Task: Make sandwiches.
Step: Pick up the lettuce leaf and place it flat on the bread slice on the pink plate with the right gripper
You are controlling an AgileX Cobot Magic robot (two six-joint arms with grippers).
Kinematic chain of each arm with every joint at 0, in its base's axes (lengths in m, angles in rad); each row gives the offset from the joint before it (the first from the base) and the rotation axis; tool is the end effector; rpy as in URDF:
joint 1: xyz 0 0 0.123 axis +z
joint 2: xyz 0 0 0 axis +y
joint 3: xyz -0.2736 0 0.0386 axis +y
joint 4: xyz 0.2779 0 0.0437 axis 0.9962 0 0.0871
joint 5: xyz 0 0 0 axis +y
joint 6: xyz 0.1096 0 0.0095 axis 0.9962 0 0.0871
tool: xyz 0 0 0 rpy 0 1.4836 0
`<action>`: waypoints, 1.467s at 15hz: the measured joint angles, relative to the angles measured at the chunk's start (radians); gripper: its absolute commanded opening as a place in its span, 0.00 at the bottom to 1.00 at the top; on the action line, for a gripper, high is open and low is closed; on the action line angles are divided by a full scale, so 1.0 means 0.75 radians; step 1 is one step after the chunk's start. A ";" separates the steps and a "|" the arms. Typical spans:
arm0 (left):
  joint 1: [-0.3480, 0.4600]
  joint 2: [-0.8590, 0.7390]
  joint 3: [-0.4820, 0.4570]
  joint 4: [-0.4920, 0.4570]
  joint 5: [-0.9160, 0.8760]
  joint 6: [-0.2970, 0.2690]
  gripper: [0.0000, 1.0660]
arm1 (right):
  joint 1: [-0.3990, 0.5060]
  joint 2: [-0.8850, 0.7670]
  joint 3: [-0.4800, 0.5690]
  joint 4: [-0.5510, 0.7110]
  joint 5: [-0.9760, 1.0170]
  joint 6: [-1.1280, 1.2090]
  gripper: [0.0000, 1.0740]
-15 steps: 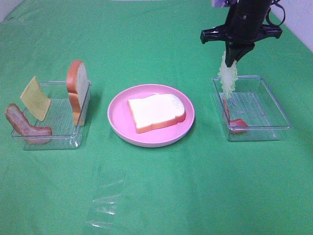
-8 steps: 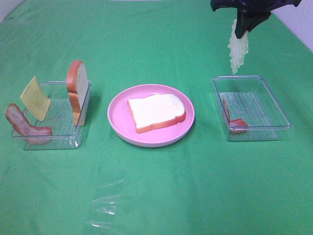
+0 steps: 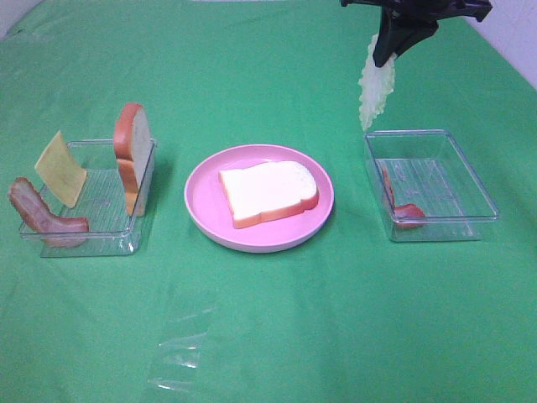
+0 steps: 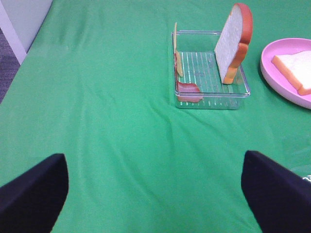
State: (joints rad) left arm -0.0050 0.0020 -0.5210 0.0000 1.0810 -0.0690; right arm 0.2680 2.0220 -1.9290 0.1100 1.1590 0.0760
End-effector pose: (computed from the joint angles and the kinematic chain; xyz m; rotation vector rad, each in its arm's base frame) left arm 0.0439 -0.0002 0.2876 -0.0655 2.0449 -0.0462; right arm 0.4582 0.1373 0.2696 -0.2317 2.7403 0.2459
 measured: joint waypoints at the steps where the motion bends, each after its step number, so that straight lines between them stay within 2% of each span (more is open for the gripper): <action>1: 0.000 0.000 0.000 0.000 0.000 0.000 0.83 | 0.032 0.001 0.000 0.011 -0.008 -0.009 0.00; 8: 0.000 0.000 0.000 0.000 0.000 0.000 0.83 | 0.364 0.123 0.000 0.075 -0.120 -0.015 0.00; 11: 0.000 0.000 0.000 0.000 0.000 0.000 0.83 | 0.451 0.172 0.000 0.117 -0.168 -0.052 0.00; 22: 0.000 0.000 0.000 0.000 0.000 0.000 0.83 | 0.467 0.247 0.000 0.115 -0.271 -0.081 0.00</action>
State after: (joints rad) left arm -0.0050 0.0020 -0.5210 0.0000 1.0810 -0.0690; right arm 0.6180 2.2070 -1.9290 0.1960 0.9560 0.0150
